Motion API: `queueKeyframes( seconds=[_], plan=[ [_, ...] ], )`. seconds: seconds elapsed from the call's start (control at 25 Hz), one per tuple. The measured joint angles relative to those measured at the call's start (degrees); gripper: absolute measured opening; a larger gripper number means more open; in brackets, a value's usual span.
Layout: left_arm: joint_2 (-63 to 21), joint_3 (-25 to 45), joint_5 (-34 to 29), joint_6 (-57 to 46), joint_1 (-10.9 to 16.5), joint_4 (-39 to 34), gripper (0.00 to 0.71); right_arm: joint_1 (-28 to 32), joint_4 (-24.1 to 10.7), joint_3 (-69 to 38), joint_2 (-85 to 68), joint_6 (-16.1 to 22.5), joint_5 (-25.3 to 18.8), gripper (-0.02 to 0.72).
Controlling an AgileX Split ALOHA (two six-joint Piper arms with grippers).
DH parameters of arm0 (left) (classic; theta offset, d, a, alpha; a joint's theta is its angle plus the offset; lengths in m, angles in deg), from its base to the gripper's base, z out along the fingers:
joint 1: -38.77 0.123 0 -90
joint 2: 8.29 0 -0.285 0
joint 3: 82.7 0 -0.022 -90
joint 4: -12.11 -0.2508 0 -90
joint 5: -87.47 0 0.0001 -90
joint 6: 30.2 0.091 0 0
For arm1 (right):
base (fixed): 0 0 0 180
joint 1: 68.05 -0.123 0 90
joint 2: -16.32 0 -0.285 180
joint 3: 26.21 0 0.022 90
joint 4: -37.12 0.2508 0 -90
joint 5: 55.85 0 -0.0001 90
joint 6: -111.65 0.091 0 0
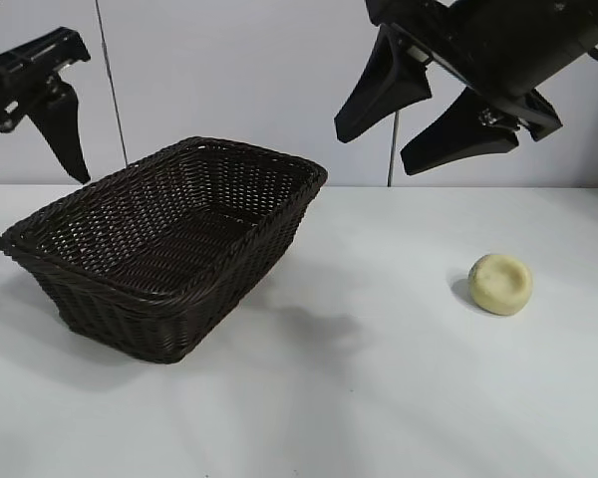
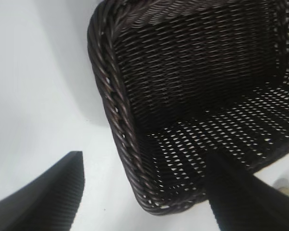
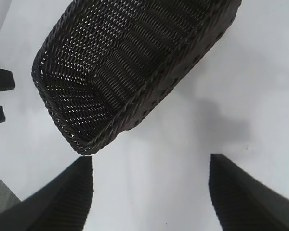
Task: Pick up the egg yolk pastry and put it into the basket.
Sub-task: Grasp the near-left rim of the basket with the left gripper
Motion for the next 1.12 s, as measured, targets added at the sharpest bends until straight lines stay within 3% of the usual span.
queueKeyframes(
  seconds=[0.64,0.88,1.0,1.12],
  plan=[
    [14.8,0.0,6.5,-0.5,-0.1,0.2,0.511,0.0,0.0,0.0,0.0,0.0,0.1,0.495],
    [16.1,0.0,8.3,-0.5,-0.1,1.8,0.508,0.0,0.0,0.0,0.0,0.0,0.1,0.495],
    [16.1,0.0,9.0,-0.5,-0.1,2.4,0.436,0.0,0.0,0.0,0.0,0.0,0.1,0.495],
    [16.1,0.0,9.1,-0.5,-0.1,2.6,0.281,0.0,0.0,0.0,0.0,0.0,0.1,0.495]
  ],
)
